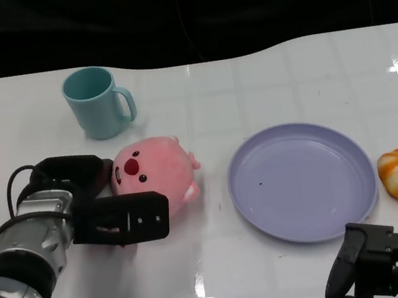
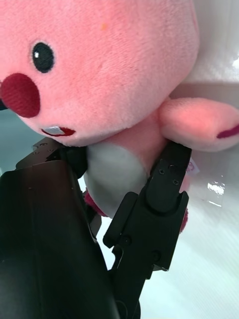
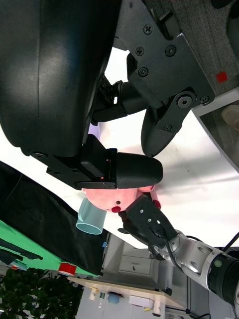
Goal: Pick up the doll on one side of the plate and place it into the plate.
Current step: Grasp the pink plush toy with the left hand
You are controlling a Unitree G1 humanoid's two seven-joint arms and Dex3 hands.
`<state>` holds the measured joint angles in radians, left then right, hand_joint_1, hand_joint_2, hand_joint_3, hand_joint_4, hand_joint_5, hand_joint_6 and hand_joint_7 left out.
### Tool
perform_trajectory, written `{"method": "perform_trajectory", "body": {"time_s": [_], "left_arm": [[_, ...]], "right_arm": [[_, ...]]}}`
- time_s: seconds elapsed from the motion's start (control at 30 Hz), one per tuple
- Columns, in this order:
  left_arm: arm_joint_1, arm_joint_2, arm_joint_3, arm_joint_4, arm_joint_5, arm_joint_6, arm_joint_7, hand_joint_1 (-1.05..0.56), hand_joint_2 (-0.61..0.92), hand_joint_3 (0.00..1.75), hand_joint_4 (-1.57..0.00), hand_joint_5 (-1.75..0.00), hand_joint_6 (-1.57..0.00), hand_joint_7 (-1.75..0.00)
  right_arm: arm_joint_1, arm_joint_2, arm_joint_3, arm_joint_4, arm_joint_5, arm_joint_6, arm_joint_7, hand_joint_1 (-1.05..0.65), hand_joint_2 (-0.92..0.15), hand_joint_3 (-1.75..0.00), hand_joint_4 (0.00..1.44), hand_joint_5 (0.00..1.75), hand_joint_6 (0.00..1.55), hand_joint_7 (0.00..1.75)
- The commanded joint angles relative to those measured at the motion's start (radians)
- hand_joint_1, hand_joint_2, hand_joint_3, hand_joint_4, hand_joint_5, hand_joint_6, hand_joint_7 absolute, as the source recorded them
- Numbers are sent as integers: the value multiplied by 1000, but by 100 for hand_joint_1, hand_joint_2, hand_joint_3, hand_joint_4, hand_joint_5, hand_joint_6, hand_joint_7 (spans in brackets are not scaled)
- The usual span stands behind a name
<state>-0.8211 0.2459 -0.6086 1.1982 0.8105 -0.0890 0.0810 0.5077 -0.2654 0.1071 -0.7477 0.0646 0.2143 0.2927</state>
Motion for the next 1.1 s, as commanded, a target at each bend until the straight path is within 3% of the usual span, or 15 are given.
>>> {"method": "perform_trajectory", "body": {"time_s": [0.03,0.07,0.13,0.17,0.23,0.27,0.4,0.43,0.47,0.5,0.57,0.67,0.77,0.9,1.1], "left_arm": [[79,-19,-30,40,2,-42,7,-31,92,11,-67,-137,-109,-1],[81,-19,-31,42,1,-43,13,-31,92,17,-66,-138,-107,-1],[85,-22,-36,45,3,-36,26,-32,92,25,-69,-106,-103,0],[94,-22,-33,44,-1,-41,55,-32,92,26,-71,-99,-102,0],[119,-19,-17,41,-15,-58,131,-29,92,27,-71,-147,-114,-6],[132,-17,-4,39,-28,-68,166,-27,92,28,-70,-157,-117,-7],[161,-13,21,40,-60,-95,262,-25,92,25,-74,-173,-123,-13],[166,-10,24,41,-65,-103,282,-24,92,23,-75,-174,-101,-75],[170,-7,25,41,-69,-111,295,-24,91,22,-75,-174,-86,-106],[173,-4,27,42,-73,-118,302,-24,90,21,-75,-174,-79,-123],[174,-1,31,42,-81,-128,308,-25,91,16,-75,-175,-72,-129],[179,4,47,29,-98,-156,322,-21,92,20,-81,-175,-60,-167],[185,9,70,9,-128,-176,327,-19,86,34,-85,-175,-61,-174],[200,15,127,-27,-190,-205,314,-20,61,88,-88,-175,-63,-175],[223,39,200,-119,-264,-223,268,-13,49,114,-94,-175,-76,-175]], "right_arm": [[3,-5,-9,0,8,-9,0,-20,-54,-111,65,175,58,144],[2,-5,-9,0,7,-7,-1,-20,-54,-111,65,175,59,144],[2,-6,-8,-3,5,-1,-2,-21,-53,-111,65,174,59,144],[1,-5,-8,-1,5,-3,-2,-21,-53,-111,65,174,59,144],[0,-5,-10,3,7,-6,-1,-21,-53,-111,65,174,59,143],[0,-4,-11,5,9,-6,-1,-21,-53,-111,65,174,59,143],[-2,-5,-14,5,11,0,-1,-21,-53,-111,65,174,59,143],[-2,-6,-16,6,12,0,0,-21,-53,-111,65,174,59,143],[-3,-6,-17,8,13,-2,1,-21,-53,-111,65,175,59,143],[-4,-7,-17,10,13,-4,2,-21,-53,-111,65,175,59,143],[-6,-8,-18,11,11,-4,3,-20,-53,-111,65,175,59,143],[-8,-8,-21,15,10,-4,4,-20,-53,-111,65,174,59,143],[-10,-6,-22,19,17,-5,7,-19,-54,-111,64,174,58,142],[-13,-7,-20,17,13,2,5,-19,-54,-110,64,174,58,142],[-17,-4,-25,20,23,11,6,-18,-55,-110,62,175,57,143]]}}
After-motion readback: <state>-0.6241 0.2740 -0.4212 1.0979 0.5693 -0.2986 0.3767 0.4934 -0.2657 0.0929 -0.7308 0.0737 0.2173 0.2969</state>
